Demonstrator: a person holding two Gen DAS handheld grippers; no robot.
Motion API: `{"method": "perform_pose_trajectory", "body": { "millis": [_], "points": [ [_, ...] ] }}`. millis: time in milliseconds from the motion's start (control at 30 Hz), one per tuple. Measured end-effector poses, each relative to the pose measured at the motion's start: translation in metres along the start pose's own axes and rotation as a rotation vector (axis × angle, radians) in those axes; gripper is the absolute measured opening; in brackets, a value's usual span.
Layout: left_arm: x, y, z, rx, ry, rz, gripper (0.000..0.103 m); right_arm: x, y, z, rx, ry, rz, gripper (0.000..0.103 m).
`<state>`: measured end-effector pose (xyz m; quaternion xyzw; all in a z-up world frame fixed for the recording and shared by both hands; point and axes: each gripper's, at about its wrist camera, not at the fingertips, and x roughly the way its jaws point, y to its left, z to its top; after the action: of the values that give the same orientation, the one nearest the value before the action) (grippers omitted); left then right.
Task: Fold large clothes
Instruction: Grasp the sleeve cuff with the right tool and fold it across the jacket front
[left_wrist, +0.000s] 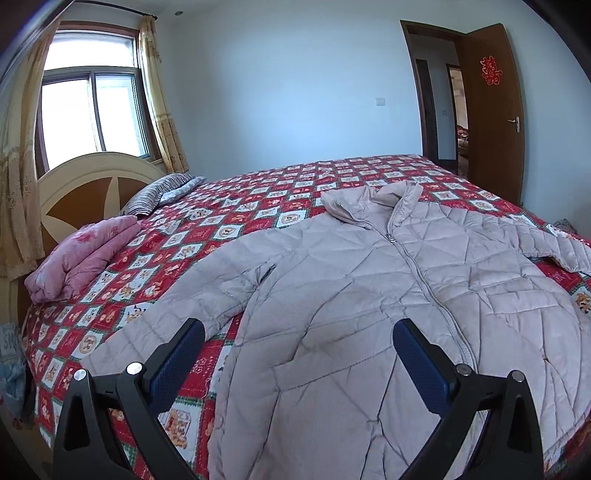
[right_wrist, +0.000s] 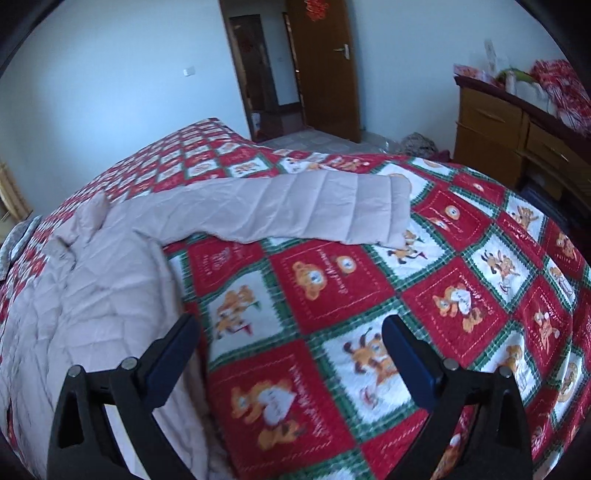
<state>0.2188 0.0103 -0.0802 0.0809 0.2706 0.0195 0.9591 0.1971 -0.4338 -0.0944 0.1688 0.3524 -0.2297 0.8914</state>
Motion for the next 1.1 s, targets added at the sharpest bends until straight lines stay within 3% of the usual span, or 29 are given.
{"method": "perform_pose_trajectory", "body": {
  "millis": [167, 333, 467, 533, 567, 633, 700, 800, 1100],
  "points": [
    [0.056, -0.016, 0.011, 0.022, 0.041, -0.015, 0.102, 0.039, -0.03, 0.033, 0.104, 0.022, -0.069, 0.096],
    [0.1, -0.022, 0.021, 0.043, 0.059, 0.019, 0.102, 0.071, -0.057, 0.055, 0.159, 0.045, -0.132, 0.09],
    [0.127, -0.017, 0.025, 0.041, 0.078, 0.041, 0.102, 0.091, -0.07, 0.062, 0.178, 0.074, -0.15, 0.082],
    [0.143, -0.014, 0.023, 0.036, 0.102, 0.055, 0.102, 0.098, -0.072, 0.062, 0.174, 0.082, -0.126, 0.071],
    [0.151, -0.013, 0.022, 0.034, 0.118, 0.062, 0.102, 0.102, -0.071, 0.062, 0.169, 0.089, -0.108, 0.059],
    [0.165, -0.01, 0.018, 0.018, 0.154, 0.063, 0.102, 0.105, -0.067, 0.063, 0.144, 0.082, -0.113, 0.052],
    [0.172, -0.005, 0.015, -0.004, 0.181, 0.048, 0.102, 0.105, -0.066, 0.064, 0.133, 0.078, -0.089, 0.029],
    [0.171, -0.003, 0.015, -0.013, 0.185, 0.035, 0.102, 0.103, -0.059, 0.068, 0.103, 0.075, -0.091, 0.019],
    [0.165, 0.01, 0.037, -0.03, 0.152, 0.034, 0.102, 0.042, 0.027, 0.09, -0.143, -0.098, -0.069, 0.015]
  ]
}}
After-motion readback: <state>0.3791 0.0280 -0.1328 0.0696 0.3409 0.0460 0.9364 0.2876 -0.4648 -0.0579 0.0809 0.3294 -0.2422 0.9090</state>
